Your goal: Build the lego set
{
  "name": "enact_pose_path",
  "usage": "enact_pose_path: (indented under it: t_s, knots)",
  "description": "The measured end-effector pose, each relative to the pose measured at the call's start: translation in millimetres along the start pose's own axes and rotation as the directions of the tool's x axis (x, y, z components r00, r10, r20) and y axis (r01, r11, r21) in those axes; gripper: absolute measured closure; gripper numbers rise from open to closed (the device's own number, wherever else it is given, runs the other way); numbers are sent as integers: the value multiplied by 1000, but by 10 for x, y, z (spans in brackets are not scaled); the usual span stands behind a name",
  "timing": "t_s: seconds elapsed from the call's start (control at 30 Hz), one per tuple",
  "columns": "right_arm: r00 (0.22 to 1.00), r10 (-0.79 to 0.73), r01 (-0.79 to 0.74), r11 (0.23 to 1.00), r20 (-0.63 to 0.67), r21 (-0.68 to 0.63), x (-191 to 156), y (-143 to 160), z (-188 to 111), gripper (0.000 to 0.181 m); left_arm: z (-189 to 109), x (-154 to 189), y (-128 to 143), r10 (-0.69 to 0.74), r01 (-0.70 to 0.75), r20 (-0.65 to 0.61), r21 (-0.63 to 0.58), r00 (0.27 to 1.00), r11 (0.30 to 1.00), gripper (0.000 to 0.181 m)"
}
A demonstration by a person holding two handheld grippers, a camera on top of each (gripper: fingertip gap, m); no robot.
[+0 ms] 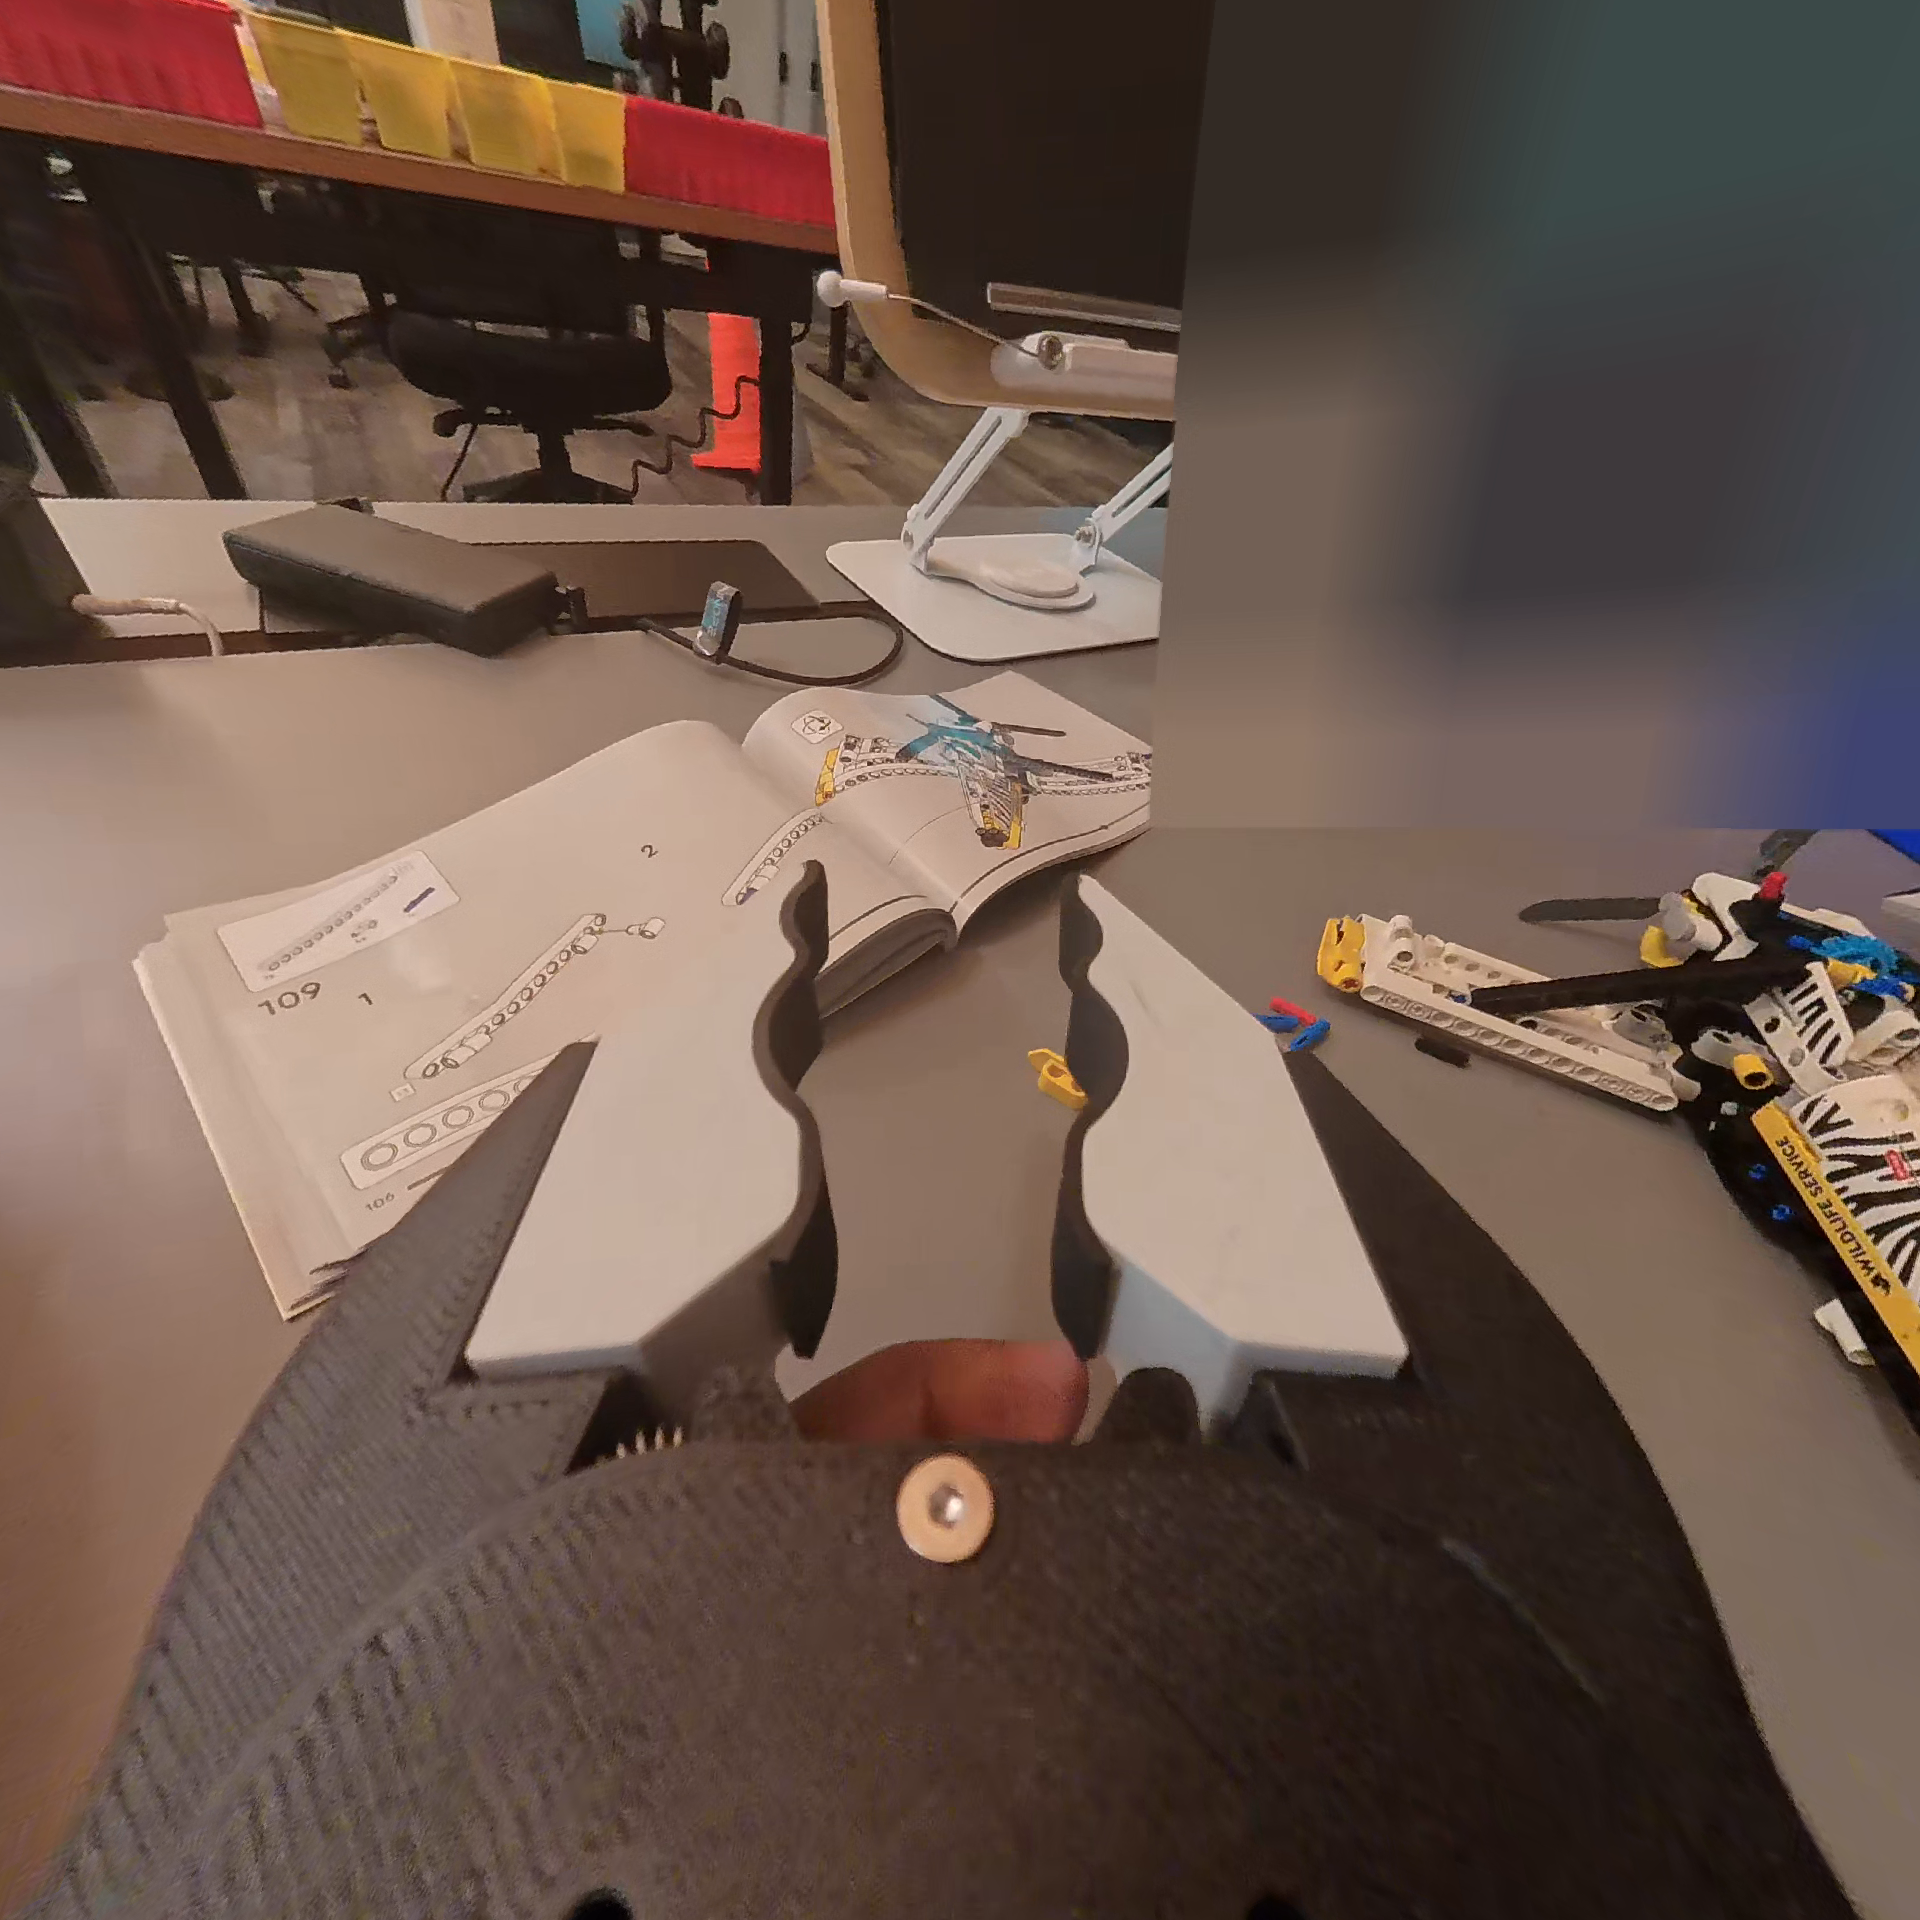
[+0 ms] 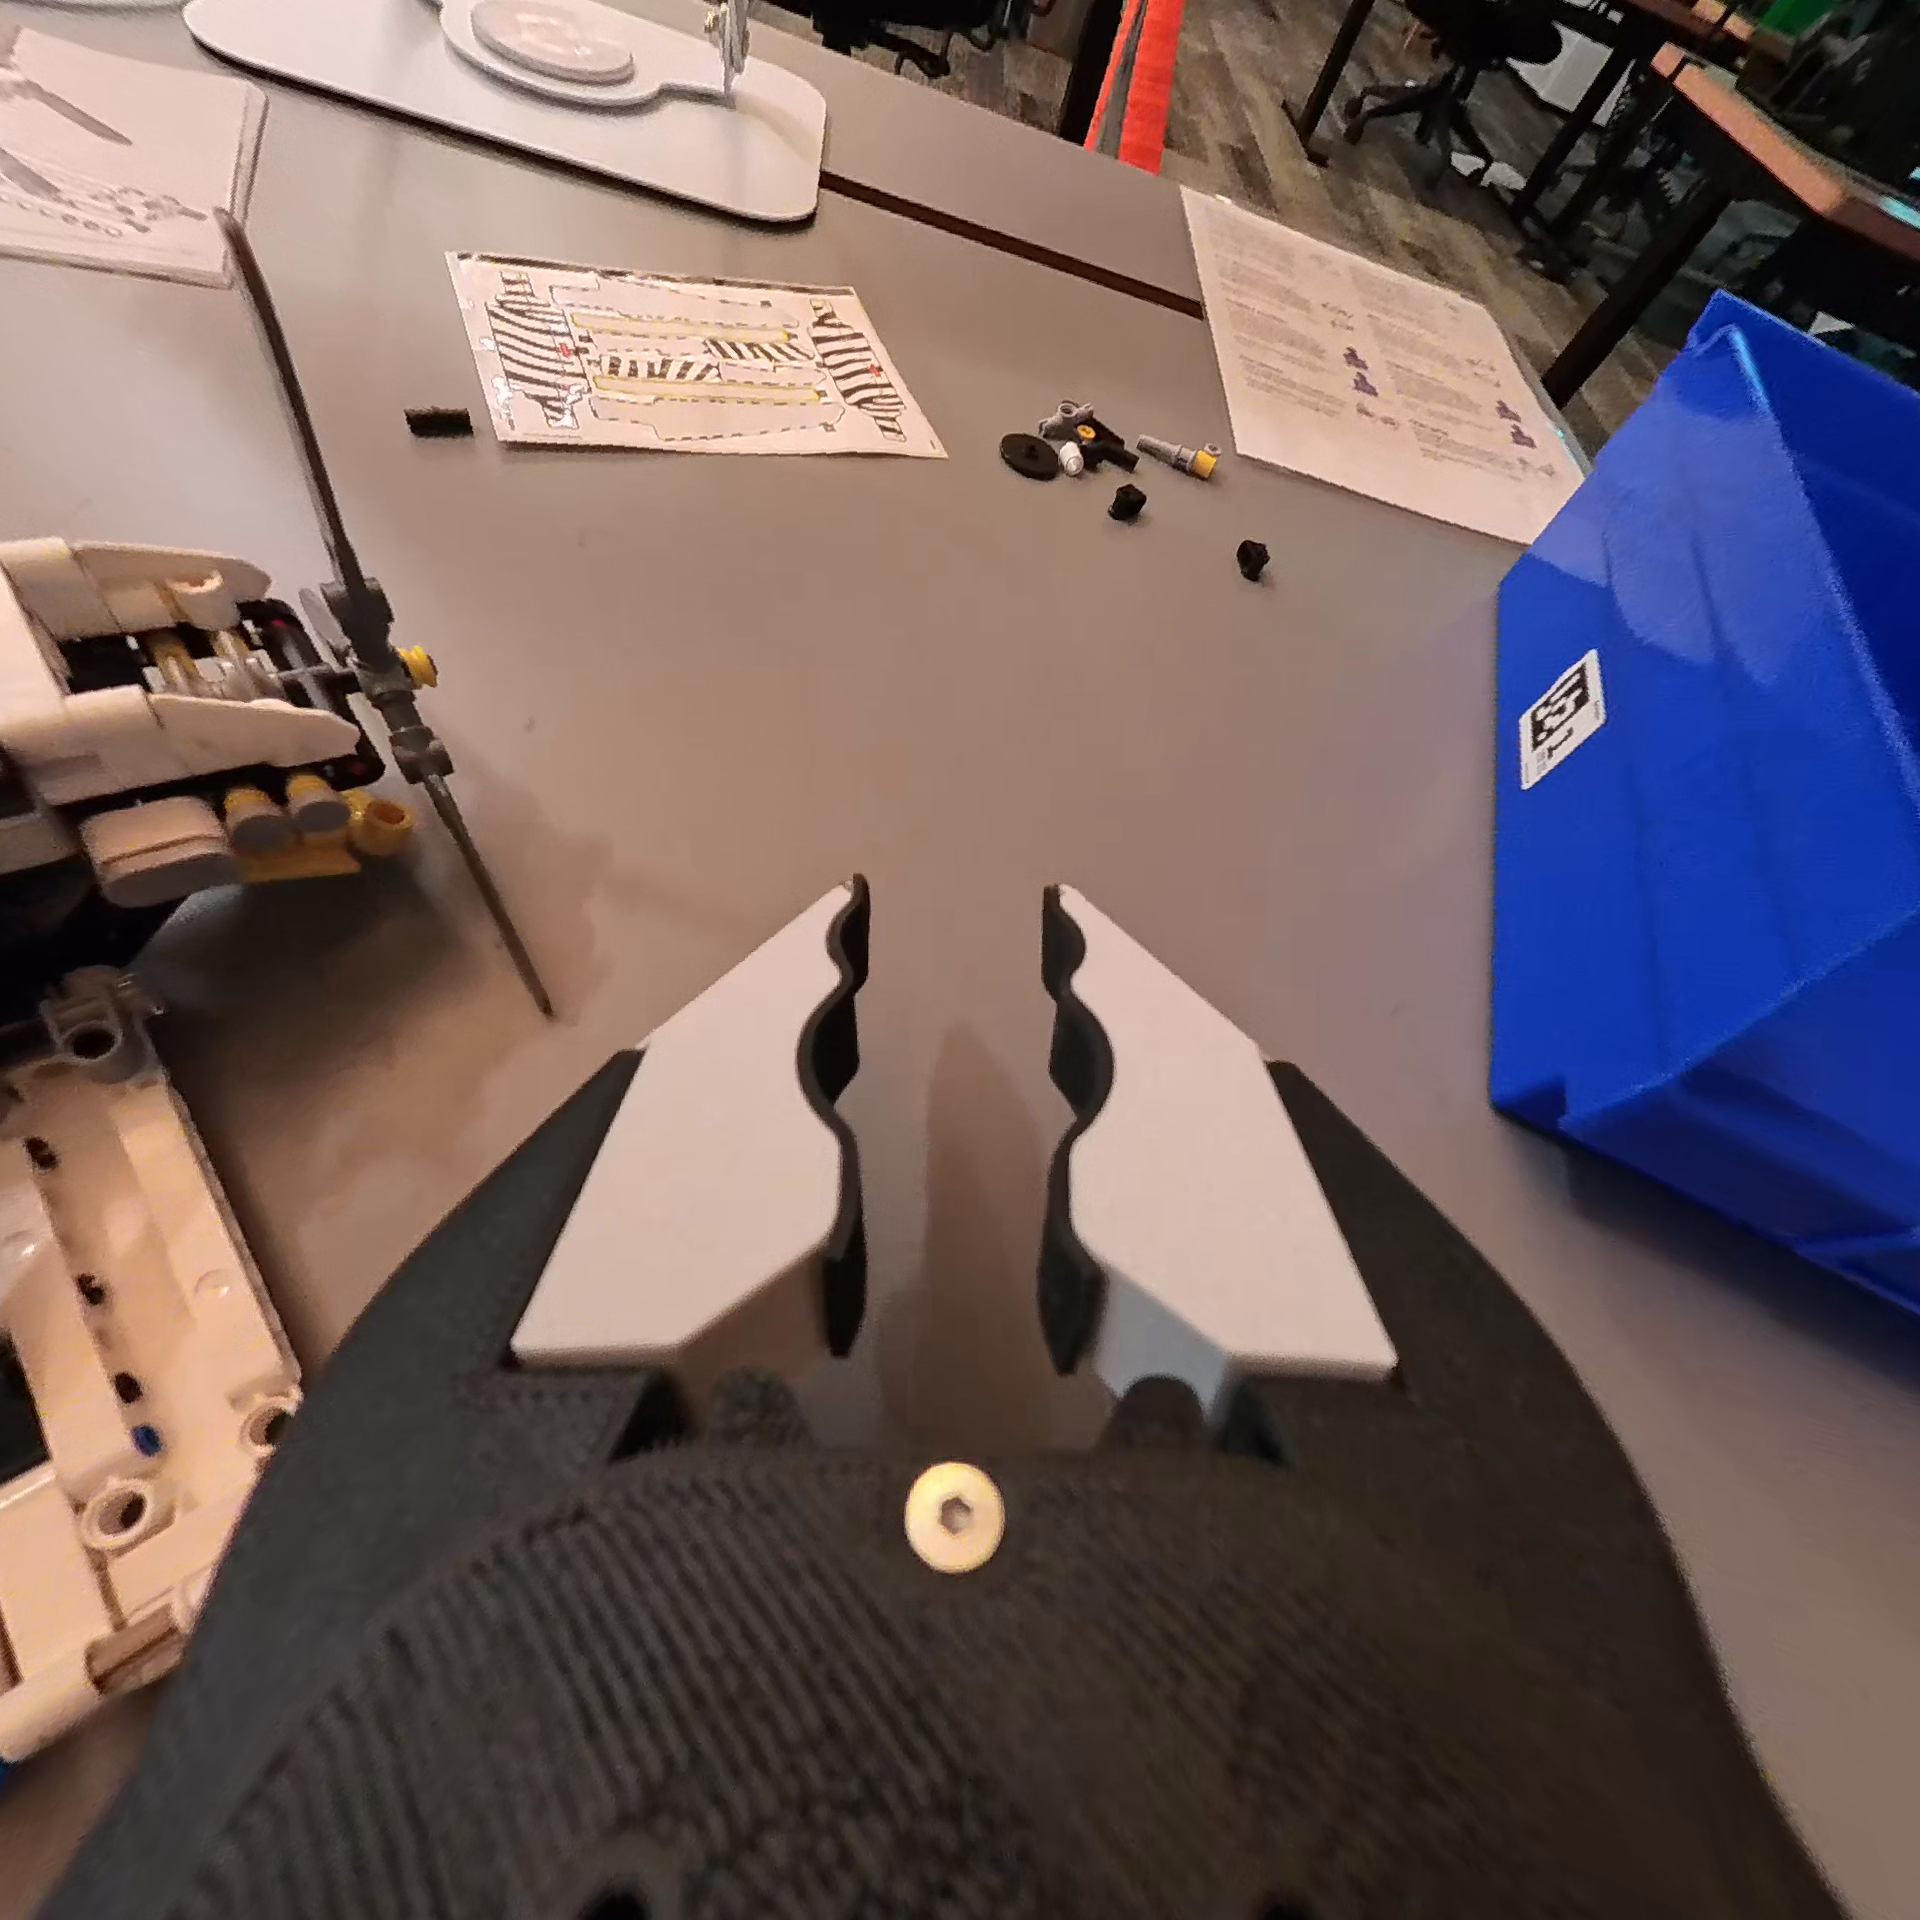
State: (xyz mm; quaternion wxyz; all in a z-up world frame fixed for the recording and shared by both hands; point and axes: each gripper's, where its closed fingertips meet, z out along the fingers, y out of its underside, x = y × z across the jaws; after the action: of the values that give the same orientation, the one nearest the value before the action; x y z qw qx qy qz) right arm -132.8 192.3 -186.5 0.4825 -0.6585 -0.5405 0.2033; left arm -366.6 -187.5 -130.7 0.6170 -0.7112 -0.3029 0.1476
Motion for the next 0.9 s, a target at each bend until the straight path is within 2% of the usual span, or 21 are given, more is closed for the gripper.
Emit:
enact_pose_path:
  t_s: [0.2,0.37,0.47,0.57,0.6,0.63,0.7,0.8,0.9]
  knots:
    - [1000,30,-31,998,7,50,27,-58,-54,150,54,66,-57,41,-41,33,18,999,999,122]
    - [998,57,-58,994,10,89,57,-101,-99,150,167,253,-44,138,-138,23,3,990,990,125]
    - [997,73,-74,989,13,129,80,-144,-145,150,307,325,-11,130,-130,17,-14,991,991,122]
    - [995,96,-99,981,23,169,103,-185,-194,150,487,242,26,56,-49,105,-69,993,996,92]
    - [994,105,-108,977,28,182,111,-197,-210,150,551,207,31,53,-40,147,-87,988,995,86]
    - [993,113,-117,974,33,195,119,-211,-226,150,624,218,47,80,-62,155,-119,985,991,90]
    - [991,128,-135,965,45,226,134,-242,-265,150,787,220,64,139,-103,189,-189,972,976,62]
    - [986,149,-163,947,70,277,152,-293,-331,152,1119,377,108,171,-136,111,-267,979,954,43]
    - [981,167,-192,926,103,326,162,-342,-395,153,1492,497,118,170,-158,8,-322,985,933,40]
